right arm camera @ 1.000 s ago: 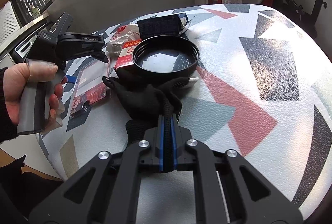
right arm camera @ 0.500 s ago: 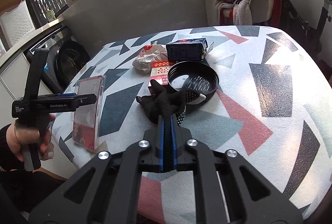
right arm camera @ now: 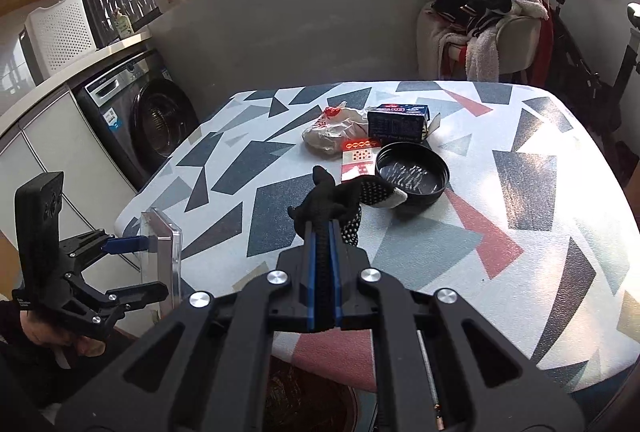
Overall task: Collect trash
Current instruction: 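Drop the clear case and black glove into the brown bin, opening both grippers, then move the right gripper toward the black round bowl, then grasp the black bowl rim with the right gripper while the left gripper grasps the white plastic bag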
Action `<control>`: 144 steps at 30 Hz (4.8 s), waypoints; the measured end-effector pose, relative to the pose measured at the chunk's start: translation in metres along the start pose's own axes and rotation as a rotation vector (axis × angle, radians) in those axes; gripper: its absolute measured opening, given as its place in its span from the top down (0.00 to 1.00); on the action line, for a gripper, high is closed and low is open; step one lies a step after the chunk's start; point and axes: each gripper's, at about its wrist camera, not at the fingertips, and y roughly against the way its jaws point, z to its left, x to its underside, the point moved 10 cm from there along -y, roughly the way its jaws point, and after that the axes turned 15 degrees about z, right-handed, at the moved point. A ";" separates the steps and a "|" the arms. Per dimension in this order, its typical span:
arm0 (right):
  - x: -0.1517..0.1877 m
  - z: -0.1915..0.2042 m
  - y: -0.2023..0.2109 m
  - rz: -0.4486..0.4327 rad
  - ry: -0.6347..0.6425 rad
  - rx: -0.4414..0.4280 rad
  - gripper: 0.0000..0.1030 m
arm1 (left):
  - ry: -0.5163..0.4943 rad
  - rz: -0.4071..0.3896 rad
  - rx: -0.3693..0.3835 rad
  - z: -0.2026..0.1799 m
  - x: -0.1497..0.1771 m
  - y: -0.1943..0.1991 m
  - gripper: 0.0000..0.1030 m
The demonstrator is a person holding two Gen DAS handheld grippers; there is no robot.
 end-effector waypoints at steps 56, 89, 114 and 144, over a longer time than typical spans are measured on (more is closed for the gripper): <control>0.191 0.106 -0.099 0.556 0.231 -0.108 0.90 | 0.287 -0.072 -0.101 0.075 0.050 0.045 0.06; 0.075 0.002 -0.050 0.246 0.160 0.222 0.06 | 0.204 -0.099 -0.137 0.069 0.035 0.037 0.05; 0.004 -0.081 -0.061 0.170 0.003 0.262 0.13 | 0.220 -0.156 -0.113 0.093 0.005 0.027 0.05; -0.066 -0.156 -0.149 0.199 -0.160 0.170 0.92 | 0.219 -0.043 -0.041 0.093 -0.042 -0.031 0.05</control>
